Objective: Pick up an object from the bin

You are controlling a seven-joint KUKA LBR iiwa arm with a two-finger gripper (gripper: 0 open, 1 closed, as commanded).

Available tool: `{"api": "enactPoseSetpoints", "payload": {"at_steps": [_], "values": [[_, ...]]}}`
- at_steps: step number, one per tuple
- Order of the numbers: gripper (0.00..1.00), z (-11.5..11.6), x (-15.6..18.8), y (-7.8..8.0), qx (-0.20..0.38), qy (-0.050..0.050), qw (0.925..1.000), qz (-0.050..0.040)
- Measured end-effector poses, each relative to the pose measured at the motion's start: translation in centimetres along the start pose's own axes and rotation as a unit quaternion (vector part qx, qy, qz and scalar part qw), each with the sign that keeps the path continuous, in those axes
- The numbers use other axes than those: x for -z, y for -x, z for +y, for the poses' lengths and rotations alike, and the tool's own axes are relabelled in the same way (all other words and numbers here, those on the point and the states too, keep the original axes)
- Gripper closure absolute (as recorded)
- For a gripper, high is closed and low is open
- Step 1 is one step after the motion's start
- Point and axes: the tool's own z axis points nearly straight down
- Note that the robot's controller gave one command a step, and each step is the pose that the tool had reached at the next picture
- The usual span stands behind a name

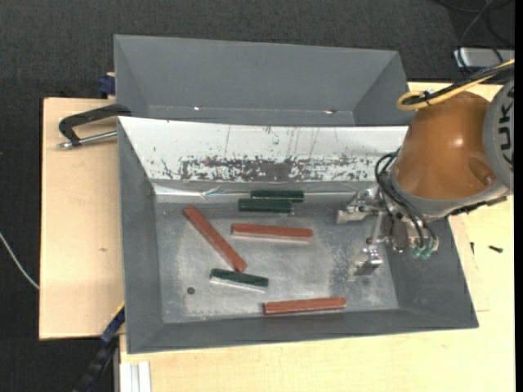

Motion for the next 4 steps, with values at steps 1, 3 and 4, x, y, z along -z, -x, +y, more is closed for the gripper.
{"api": "enactPoseSetpoints", "payload": {"at_steps": [1, 3, 4], "values": [[0.0, 0.0, 0.0, 0.0, 0.0, 0.0, 1.0, 0.0], [0.0, 4.5, -5.9, 3.0, 0.006, 0.003, 1.0, -0.0005], [1.0, 6.1, -8.2, 6.4, -0.117, -0.002, 0.9932, -0.0007]]}}
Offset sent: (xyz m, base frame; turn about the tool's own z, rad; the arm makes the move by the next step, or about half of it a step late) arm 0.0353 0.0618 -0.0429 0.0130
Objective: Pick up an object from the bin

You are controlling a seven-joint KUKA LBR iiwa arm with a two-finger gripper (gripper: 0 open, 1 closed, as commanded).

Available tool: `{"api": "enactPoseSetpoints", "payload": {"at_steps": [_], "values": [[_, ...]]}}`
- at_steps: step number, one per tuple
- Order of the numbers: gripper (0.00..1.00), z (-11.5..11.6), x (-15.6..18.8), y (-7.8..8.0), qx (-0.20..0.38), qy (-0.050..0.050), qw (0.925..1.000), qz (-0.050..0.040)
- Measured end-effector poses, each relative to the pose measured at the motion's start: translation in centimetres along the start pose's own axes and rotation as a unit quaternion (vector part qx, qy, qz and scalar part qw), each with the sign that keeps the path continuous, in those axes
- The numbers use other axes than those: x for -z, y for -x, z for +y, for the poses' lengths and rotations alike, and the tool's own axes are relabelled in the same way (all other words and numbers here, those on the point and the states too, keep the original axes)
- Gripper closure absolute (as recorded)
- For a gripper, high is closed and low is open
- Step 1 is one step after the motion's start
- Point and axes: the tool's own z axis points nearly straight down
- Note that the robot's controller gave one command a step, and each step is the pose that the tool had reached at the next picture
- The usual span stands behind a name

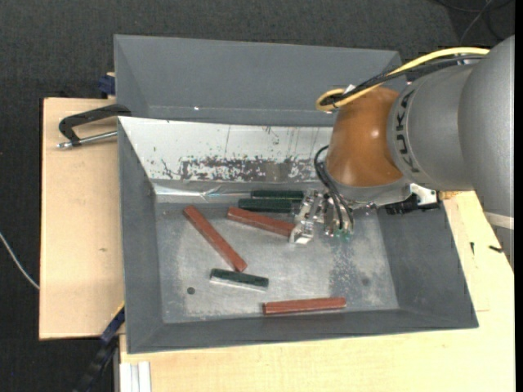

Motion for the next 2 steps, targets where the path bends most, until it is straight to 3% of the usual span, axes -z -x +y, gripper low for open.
{"api": "enactPoseSetpoints", "payload": {"at_steps": [1, 2], "values": [[1.0, 0.0, 0.0, 0.0, 0.0, 0.0, 1.0, -0.0004], [1.0, 1.4, 16.6, 1.1, 0.008, 0.004, 0.9999, -0.0046]]}}
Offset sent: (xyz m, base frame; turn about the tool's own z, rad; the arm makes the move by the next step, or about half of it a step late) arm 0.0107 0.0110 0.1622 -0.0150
